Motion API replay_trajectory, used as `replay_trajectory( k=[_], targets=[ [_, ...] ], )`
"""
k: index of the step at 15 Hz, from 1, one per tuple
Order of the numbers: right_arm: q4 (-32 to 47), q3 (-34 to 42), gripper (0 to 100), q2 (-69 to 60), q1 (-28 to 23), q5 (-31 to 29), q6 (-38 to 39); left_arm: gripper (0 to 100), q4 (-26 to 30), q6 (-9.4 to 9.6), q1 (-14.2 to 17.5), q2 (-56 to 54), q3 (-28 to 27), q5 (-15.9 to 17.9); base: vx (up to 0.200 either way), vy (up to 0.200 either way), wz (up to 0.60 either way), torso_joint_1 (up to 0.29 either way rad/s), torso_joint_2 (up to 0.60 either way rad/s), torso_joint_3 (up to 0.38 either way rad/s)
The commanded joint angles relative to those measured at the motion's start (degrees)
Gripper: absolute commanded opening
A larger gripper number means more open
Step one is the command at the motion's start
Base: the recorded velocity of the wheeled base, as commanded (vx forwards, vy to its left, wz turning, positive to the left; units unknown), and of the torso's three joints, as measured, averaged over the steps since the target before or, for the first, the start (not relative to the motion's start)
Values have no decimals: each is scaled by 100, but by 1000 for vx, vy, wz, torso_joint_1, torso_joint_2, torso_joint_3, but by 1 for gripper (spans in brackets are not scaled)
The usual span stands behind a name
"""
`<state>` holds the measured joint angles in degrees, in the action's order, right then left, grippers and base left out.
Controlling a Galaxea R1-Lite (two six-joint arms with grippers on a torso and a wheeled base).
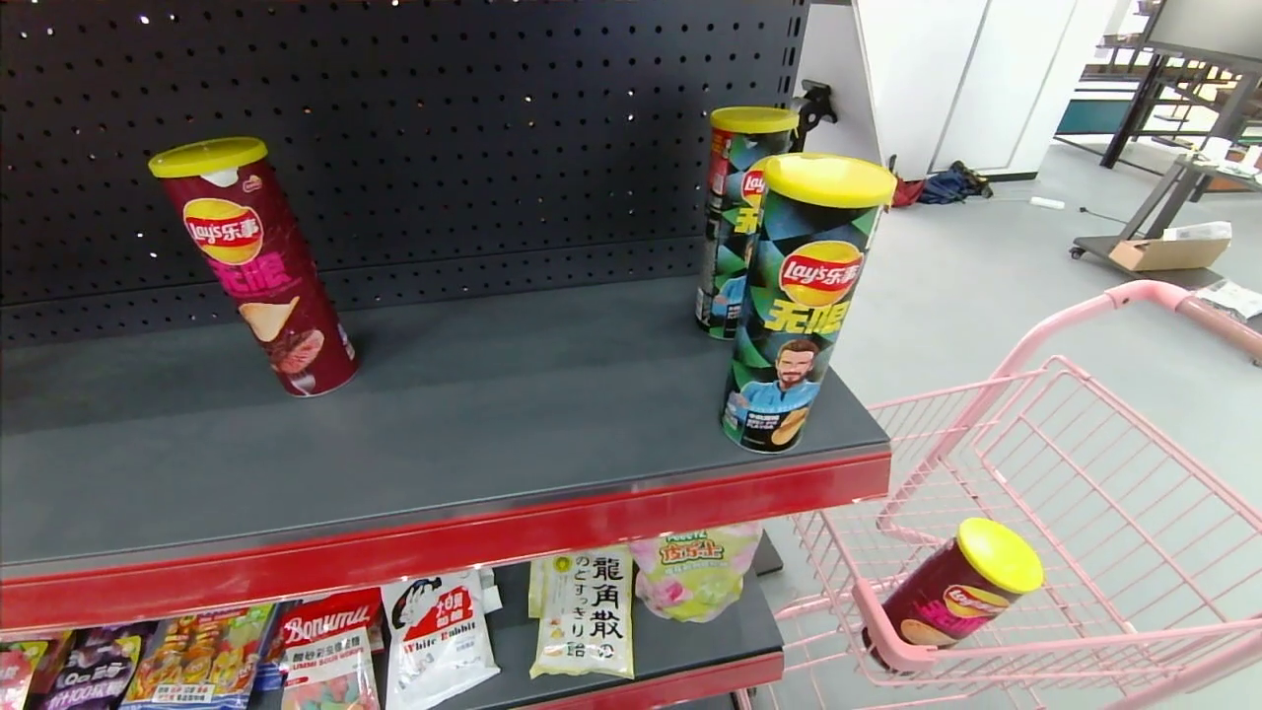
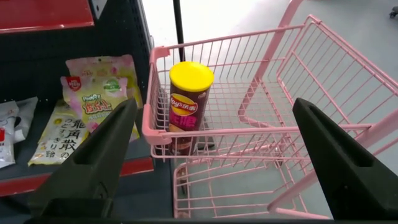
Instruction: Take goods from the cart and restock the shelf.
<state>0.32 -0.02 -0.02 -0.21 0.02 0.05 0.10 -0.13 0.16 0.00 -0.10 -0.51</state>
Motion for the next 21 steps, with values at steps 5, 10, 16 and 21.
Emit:
replay_trajectory(
  k=[5, 10, 16, 21],
  targets=[
    [3, -6, 100, 64, 21, 15, -5, 100, 8, -13, 2, 0, 1, -2, 0, 0, 0, 0, 0, 0],
    [-93, -3241, 100, 3448, 135, 182, 1630, 100, -1, -4, 2, 0, 1, -2, 0, 0, 0, 0, 0, 0],
    [-2000, -947, 100, 5399, 741, 244, 1190, 100, 8, -4, 2, 0, 1, -10, 0, 0, 0, 0, 0, 0],
    [-2545, -208, 100, 5970, 847, 226, 1252, 100, -1, -4, 2, 0, 1, -10, 0, 0, 0, 0, 0, 0]
  ],
)
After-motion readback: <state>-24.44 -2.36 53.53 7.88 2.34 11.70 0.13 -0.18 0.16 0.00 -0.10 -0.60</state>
